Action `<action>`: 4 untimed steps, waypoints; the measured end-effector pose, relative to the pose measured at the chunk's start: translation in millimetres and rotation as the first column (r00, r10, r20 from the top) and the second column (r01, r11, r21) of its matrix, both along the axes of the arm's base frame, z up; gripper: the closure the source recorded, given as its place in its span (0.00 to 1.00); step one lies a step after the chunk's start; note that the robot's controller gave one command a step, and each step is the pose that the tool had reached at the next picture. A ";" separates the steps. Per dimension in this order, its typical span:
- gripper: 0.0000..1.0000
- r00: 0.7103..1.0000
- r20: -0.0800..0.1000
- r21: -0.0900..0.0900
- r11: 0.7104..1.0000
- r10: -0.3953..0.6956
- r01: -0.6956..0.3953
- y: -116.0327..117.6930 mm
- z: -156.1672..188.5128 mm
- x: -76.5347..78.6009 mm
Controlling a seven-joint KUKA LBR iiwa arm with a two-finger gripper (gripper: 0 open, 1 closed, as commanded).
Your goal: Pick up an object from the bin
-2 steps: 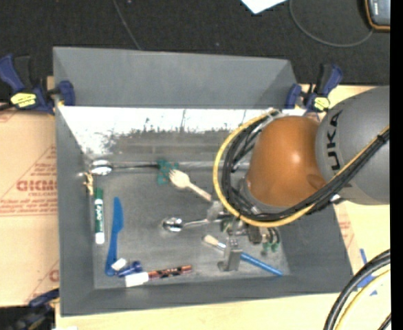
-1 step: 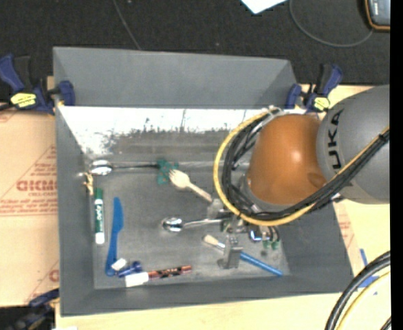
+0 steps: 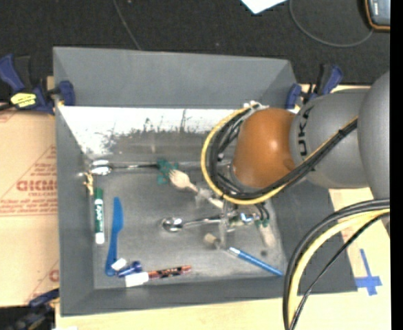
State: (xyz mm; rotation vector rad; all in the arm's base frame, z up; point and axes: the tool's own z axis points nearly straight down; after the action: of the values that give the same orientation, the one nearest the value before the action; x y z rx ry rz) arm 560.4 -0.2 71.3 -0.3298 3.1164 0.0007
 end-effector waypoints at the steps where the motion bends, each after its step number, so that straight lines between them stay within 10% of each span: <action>1: 0.00 1.000 0.006 0.001 1.000 -0.022 0.022 9.2 0.0 3.1; 3: 0.00 1.000 0.008 0.003 1.000 -0.018 0.018 7.1 1.1 4.0; 4: 1.00 1.000 0.008 0.001 1.000 -0.008 0.008 0.4 2.3 3.5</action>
Offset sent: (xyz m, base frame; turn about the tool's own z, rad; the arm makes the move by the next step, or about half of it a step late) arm 0.0003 0.0009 0.0001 0.0022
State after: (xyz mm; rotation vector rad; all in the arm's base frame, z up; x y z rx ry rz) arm 563.9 0.2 73.7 -0.3158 3.1093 0.0003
